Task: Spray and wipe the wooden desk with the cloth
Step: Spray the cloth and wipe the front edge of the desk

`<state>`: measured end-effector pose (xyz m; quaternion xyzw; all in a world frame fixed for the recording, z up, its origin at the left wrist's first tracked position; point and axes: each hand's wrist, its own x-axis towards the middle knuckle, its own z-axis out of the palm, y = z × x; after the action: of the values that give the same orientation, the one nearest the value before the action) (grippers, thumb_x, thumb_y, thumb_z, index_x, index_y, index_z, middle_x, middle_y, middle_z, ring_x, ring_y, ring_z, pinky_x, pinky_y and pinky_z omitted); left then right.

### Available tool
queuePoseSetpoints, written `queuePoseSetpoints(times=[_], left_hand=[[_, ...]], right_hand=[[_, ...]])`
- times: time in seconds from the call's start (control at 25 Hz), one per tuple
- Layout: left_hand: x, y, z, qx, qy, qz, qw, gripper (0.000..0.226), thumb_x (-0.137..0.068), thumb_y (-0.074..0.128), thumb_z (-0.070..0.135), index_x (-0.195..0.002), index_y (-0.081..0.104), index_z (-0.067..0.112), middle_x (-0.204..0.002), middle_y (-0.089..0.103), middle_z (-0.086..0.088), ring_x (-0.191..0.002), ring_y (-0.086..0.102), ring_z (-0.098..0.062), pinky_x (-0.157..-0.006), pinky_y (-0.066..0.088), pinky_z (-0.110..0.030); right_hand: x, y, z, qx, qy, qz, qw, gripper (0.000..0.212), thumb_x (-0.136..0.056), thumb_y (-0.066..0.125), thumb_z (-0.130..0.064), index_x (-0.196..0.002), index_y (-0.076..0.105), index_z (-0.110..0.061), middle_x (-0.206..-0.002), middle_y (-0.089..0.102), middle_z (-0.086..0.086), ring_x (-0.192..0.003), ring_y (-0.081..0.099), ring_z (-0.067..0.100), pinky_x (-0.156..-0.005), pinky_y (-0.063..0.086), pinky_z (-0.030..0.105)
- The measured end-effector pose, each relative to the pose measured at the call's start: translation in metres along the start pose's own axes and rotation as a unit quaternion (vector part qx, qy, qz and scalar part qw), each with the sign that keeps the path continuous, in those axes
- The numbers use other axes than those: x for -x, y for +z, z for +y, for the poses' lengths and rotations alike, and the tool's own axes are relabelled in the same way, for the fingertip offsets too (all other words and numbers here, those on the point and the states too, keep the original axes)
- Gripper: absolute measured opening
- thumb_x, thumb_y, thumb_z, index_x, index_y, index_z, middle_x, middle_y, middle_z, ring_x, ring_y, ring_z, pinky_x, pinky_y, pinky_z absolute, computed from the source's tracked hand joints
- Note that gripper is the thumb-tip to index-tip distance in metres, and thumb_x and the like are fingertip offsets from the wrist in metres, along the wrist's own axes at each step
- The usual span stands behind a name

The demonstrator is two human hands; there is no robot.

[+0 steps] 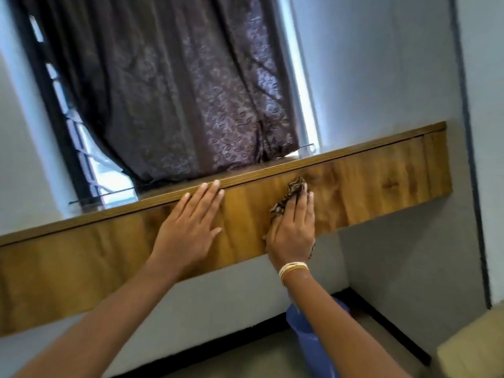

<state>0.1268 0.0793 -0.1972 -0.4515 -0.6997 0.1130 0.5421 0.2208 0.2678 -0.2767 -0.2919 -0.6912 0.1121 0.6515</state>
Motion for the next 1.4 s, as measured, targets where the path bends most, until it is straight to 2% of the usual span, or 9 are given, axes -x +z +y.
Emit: queuePoseSetpoints(times=[0.28,0.6,0.76,0.88,1.0,1.08,1.16,1.28,1.4], left_hand=[[0.158,0.016,-0.088,0.056,-0.161,-0.061,0.984,0.081,-0.093,0.038,0.055,-0.156,0.004,0.018,-0.165,-0.002,-0.004,-0.151,0.003,-0.024,-0.118,0.023,-0.045],[0.188,0.015,-0.060,0.196,-0.251,-0.064,0.946,0.082,-0.091,0.059,0.027,-0.156,0.010,0.016,-0.164,-0.004,-0.004,-0.151,-0.002,-0.024,-0.117,0.024,-0.040],[0.202,0.015,-0.027,0.351,-0.333,0.041,0.874,0.041,-0.090,0.061,0.014,-0.130,0.056,0.015,-0.156,0.031,0.000,-0.138,0.030,-0.006,-0.102,0.037,-0.022],[0.210,0.010,-0.013,0.450,-0.363,0.004,0.816,0.027,-0.091,0.062,0.017,-0.118,0.064,0.015,-0.128,0.057,-0.001,-0.117,0.055,-0.014,-0.093,0.048,-0.025],[0.204,-0.009,-0.014,0.641,-0.438,-0.154,0.611,0.038,-0.095,0.057,0.037,-0.130,0.055,0.022,-0.112,0.066,-0.004,-0.103,0.064,-0.019,-0.080,0.053,-0.025],[0.199,-0.023,-0.018,0.713,-0.444,-0.238,0.487,0.047,-0.091,0.054,0.054,-0.125,0.058,0.022,-0.112,0.069,-0.009,-0.101,0.067,-0.026,-0.077,0.056,-0.035],[0.194,-0.035,-0.022,0.761,-0.424,-0.239,0.428,0.059,-0.080,0.061,0.063,-0.116,0.064,0.015,-0.105,0.073,-0.011,-0.093,0.071,-0.027,-0.069,0.057,-0.036],[0.174,-0.055,-0.030,0.743,-0.438,-0.200,0.464,0.057,-0.070,0.071,0.059,-0.103,0.065,0.012,-0.087,0.076,-0.006,-0.078,0.074,-0.019,-0.058,0.056,-0.030],[0.151,-0.067,-0.039,0.697,-0.449,-0.176,0.531,0.042,-0.080,0.071,0.049,-0.094,0.067,0.010,-0.083,0.076,-0.007,-0.075,0.074,-0.020,-0.054,0.055,-0.028]], right_hand=[[0.078,0.047,-0.139,0.022,-0.306,-0.056,0.950,0.060,-0.098,0.039,-0.025,-0.154,0.022,-0.014,-0.162,0.016,0.009,-0.149,0.014,0.031,-0.120,0.016,0.045],[0.094,0.045,-0.126,0.026,-0.554,-0.152,0.818,0.075,-0.081,0.057,-0.010,-0.151,0.031,-0.015,-0.159,0.028,0.006,-0.145,0.026,0.031,-0.117,0.021,0.043],[0.138,0.031,-0.129,-0.168,-0.329,-0.177,0.912,0.069,-0.076,0.062,0.009,-0.140,0.052,-0.015,-0.149,0.045,0.000,-0.143,0.035,0.022,-0.115,0.034,0.033],[0.162,0.017,-0.153,-0.338,-0.106,-0.206,0.912,0.053,-0.092,0.045,0.010,-0.136,0.055,-0.017,-0.146,0.049,-0.004,-0.142,0.035,0.014,-0.115,0.026,0.016],[0.158,0.000,-0.180,-0.531,0.119,-0.278,0.792,0.038,-0.100,0.042,0.000,-0.132,0.059,-0.012,-0.134,0.060,0.002,-0.129,0.051,0.014,-0.111,0.039,0.029],[0.142,-0.008,-0.192,-0.620,0.285,-0.342,0.646,0.035,-0.102,0.041,-0.006,-0.133,0.055,-0.004,-0.120,0.065,0.009,-0.112,0.061,0.022,-0.101,0.046,0.037],[0.125,-0.018,-0.197,-0.673,0.410,-0.384,0.481,0.038,-0.103,0.039,-0.012,-0.136,0.048,0.004,-0.107,0.063,0.017,-0.093,0.061,0.027,-0.090,0.049,0.040],[0.106,-0.032,-0.205,-0.674,0.446,-0.420,0.413,0.035,-0.102,0.036,-0.017,-0.128,0.051,0.002,-0.103,0.061,0.021,-0.085,0.060,0.029,-0.080,0.052,0.041],[0.080,-0.038,-0.216,-0.644,0.438,-0.395,0.487,0.029,-0.098,0.042,-0.011,-0.118,0.058,0.003,-0.106,0.063,0.023,-0.090,0.062,0.033,-0.092,0.049,0.048]])
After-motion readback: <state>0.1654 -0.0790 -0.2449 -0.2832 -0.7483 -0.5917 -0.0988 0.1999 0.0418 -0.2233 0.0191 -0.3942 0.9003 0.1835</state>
